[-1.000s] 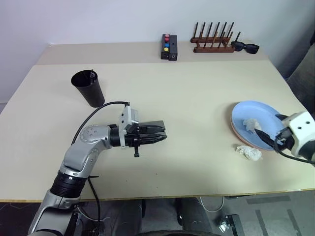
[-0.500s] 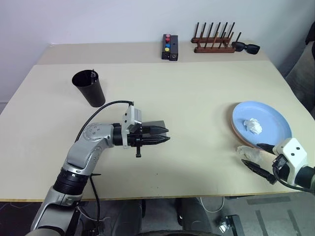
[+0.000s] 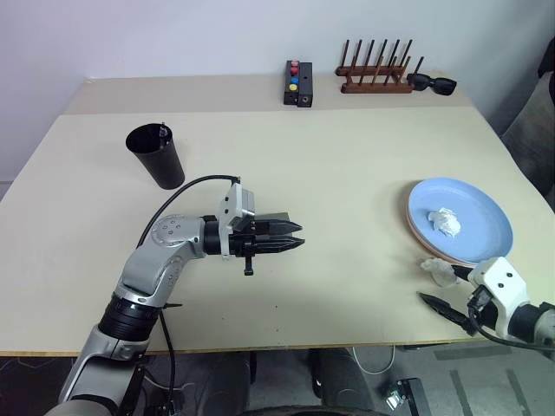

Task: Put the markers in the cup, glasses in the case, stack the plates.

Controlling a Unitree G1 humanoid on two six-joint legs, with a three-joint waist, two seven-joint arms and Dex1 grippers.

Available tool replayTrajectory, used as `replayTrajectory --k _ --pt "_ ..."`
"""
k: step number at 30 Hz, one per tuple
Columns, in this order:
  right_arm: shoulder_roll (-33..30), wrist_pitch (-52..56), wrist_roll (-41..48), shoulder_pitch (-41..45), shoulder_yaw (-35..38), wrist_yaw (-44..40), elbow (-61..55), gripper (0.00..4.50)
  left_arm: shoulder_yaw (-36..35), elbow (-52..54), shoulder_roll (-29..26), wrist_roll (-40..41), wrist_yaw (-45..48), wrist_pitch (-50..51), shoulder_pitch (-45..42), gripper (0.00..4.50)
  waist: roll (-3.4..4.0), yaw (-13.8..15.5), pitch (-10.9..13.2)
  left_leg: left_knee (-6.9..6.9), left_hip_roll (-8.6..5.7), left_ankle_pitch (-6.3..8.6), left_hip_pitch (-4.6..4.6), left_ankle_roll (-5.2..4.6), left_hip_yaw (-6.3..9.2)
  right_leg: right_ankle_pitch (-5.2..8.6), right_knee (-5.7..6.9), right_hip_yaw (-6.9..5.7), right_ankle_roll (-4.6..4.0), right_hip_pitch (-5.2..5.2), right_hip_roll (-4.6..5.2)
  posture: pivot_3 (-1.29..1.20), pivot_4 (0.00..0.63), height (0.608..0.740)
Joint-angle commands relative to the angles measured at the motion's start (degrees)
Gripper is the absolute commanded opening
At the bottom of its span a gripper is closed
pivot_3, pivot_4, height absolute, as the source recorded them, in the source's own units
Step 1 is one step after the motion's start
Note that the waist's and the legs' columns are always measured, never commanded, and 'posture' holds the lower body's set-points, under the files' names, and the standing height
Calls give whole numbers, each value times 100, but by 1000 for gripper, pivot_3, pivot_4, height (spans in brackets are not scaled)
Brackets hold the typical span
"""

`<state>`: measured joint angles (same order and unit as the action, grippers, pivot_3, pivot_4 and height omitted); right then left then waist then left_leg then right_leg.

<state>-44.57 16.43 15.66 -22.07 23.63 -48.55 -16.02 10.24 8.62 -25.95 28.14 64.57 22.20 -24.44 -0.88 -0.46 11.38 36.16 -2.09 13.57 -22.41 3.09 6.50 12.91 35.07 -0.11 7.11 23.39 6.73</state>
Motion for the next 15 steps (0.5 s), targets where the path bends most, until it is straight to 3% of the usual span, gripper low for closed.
replayTrajectory --k 1,5,11,15 --pt "-2 26 -12 43 32 74 -104 2337 -47 219 -16 57 -39 24 -19 1163 0 6 0 0 0 0 0 0 0 0 0 0 0 0 0 0 150 739" --pt "-74 210 90 35 60 15 -332 233 -76 216 -43 61 -46 -3 50 1163 0 7 0 1 0 0 -1 0 0 0 0 0 0 0 0 0 150 739" --pt "-20 621 786 427 285 12 -1030 110 -86 162 -45 31 -46 -74 83 1163 0 -21 0 0 1 0 1 0 0 0 0 0 0 0 0 0 150 739" --pt "-209 597 425 1286 330 558 -753 110 -115 142 -39 -14 -111 -133 95 1163 0 -4 1 5 0 0 -1 0 -1 0 1 0 1 0 1 0 150 739"
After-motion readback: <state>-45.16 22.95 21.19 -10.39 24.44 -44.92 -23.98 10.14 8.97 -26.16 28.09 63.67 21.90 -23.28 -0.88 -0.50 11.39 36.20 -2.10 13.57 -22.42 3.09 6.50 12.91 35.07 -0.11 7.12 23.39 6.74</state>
